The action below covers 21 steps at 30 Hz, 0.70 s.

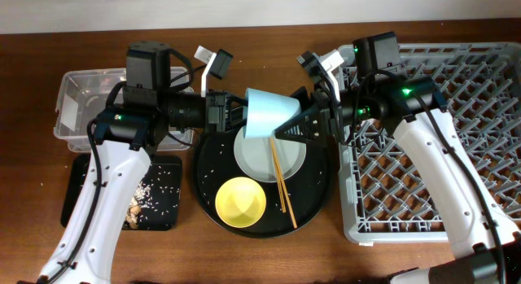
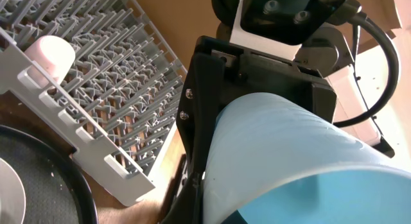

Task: Sort waste into correct bins and load items into the dishwasher rack
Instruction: 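Lift the blue cup and hand it to the right gripper, then place the blue cup in the rack beside the pink cup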

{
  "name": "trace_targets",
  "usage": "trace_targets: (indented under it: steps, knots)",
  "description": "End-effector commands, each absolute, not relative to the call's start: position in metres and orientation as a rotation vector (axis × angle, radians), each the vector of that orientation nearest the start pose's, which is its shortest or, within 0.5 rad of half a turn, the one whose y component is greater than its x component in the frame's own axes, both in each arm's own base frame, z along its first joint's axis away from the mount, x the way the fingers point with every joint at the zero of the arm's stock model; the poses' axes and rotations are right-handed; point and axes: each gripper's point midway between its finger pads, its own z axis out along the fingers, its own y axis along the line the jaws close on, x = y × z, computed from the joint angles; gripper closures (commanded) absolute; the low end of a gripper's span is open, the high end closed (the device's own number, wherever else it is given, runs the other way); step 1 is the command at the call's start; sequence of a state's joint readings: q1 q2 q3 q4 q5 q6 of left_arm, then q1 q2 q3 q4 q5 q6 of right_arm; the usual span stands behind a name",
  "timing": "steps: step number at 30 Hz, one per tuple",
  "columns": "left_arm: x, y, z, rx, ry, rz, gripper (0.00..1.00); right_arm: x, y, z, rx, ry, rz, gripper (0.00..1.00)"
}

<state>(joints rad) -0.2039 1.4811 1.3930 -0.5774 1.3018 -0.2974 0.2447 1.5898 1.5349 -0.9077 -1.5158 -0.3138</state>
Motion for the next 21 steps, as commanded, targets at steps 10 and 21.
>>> trace_targets:
  steps: [10, 21]
  knots:
    - [0.309, -0.229, 0.328, 0.577, 2.108, -1.598, 0.60, 0.263, 0.246, 0.377, -1.138, 1.546, 1.748, 0.43]
    - [0.351, -0.188, 0.267, 0.254, 2.387, -1.074, 0.55, 0.291, 0.231, 0.359, -0.978, 1.768, 1.650, 0.43]
